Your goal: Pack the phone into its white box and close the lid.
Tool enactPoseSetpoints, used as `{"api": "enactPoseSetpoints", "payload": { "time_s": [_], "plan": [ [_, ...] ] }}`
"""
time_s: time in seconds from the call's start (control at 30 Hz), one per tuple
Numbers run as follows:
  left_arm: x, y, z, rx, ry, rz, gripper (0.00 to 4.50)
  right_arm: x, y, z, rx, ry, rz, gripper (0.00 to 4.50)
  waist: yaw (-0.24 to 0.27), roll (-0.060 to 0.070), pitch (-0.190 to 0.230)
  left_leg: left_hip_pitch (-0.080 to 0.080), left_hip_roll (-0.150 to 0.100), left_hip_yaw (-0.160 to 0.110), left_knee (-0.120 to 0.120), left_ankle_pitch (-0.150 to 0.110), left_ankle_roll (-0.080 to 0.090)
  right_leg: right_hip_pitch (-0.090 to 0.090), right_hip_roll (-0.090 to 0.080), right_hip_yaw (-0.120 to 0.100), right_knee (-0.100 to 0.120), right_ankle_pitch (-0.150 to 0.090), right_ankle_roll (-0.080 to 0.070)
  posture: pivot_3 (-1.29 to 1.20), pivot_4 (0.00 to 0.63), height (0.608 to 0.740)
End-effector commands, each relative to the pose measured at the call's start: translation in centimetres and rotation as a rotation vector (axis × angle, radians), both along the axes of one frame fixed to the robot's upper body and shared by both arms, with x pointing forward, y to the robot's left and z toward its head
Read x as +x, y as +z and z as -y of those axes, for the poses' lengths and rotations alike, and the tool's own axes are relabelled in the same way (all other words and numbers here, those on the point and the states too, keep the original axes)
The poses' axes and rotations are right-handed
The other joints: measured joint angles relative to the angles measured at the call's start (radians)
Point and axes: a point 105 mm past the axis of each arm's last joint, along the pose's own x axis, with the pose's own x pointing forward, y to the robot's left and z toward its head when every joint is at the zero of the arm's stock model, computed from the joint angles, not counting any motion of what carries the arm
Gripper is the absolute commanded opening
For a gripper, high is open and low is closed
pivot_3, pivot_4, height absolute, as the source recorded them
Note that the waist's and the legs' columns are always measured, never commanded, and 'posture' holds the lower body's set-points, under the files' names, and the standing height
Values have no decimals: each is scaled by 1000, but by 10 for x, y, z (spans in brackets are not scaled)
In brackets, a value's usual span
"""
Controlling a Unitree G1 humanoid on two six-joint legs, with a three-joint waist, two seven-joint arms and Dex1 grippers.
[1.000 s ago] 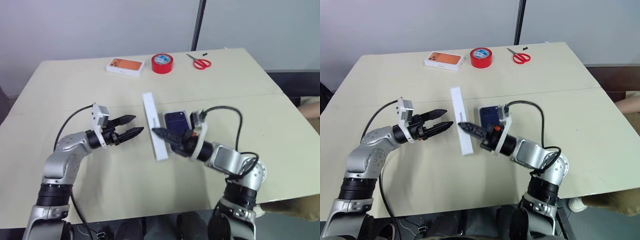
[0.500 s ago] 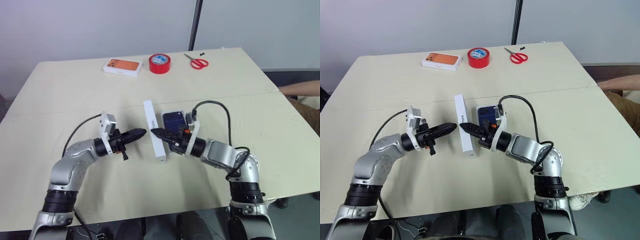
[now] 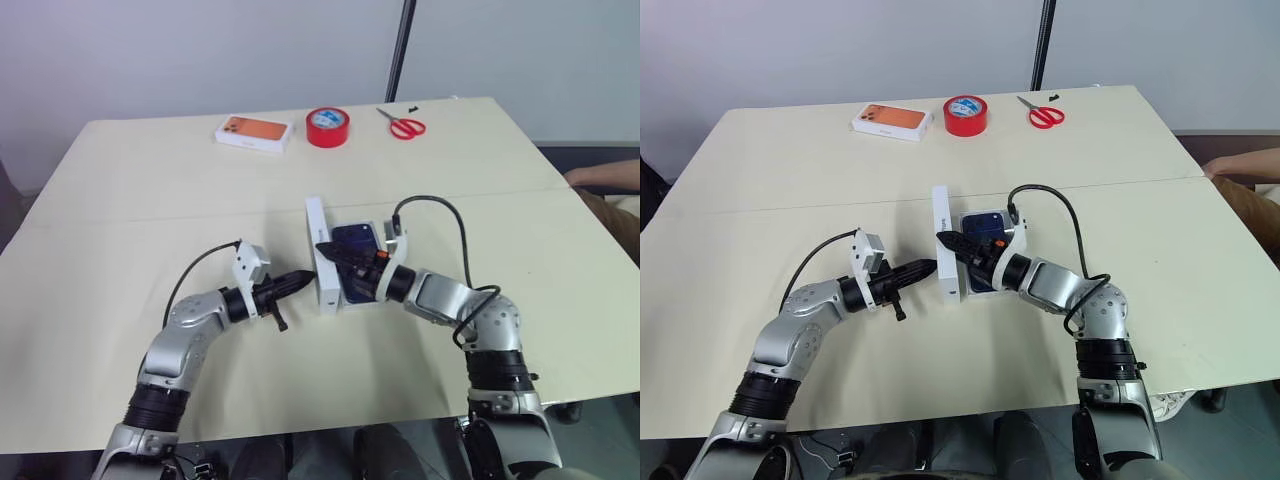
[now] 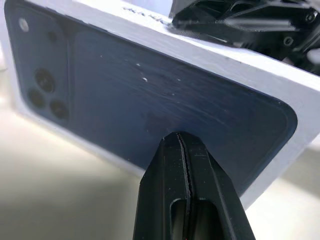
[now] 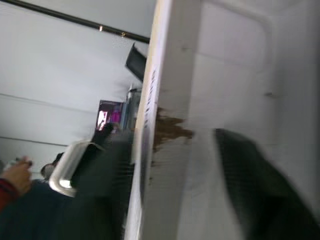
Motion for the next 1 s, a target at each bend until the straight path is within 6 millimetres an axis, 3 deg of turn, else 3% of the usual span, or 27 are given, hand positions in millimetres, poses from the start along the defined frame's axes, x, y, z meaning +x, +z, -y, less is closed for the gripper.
{"api": "enactPoseSetpoints", "payload": {
  "time_s": [0.03,0.2,0.3,0.37,0.47,0.67,0.83,1.0],
  "plan": [
    [6,8,17,-19,-11,42,0,16,26,37,-53,-102,126,3877,5,0,0,0,0,0,0,0,0,0,0,0,0,0,0,0,150,740],
    [10,22,54,-70,-55,71,0,37,31,114,-379,-346,264,3877,24,0,0,0,-5,0,1,-1,1,1,-1,0,-1,0,0,0,150,740],
    [12,20,60,-60,-56,78,0,37,37,135,-472,-399,340,3877,21,0,0,-1,-5,1,1,-1,1,1,-1,0,-1,0,0,0,150,740],
    [14,20,57,-58,-46,70,0,31,29,127,-580,-340,403,3877,17,0,0,0,-4,2,0,0,1,0,0,0,-1,0,0,0,150,740],
    [17,19,45,-39,-22,71,0,25,20,109,-700,-280,503,3067,13,0,0,0,0,1,0,0,1,0,3,1,-1,0,0,0,150,740],
    [20,18,16,7,34,54,0,18,7,89,-953,-158,715,48,23,0,0,0,0,1,1,1,-2,0,2,1,-1,0,0,0,150,740],
    [32,-13,-10,207,124,-5,0,16,-2,89,-1036,-93,753,48,28,-1,0,0,-1,0,1,2,-3,1,0,-1,-2,0,0,0,150,740],
    [35,-19,9,170,74,-101,0,14,-8,91,-1098,-18,770,48,32,-1,0,0,-5,-2,1,2,-3,2,-1,-2,-2,0,0,0,150,740]
  ]
}}
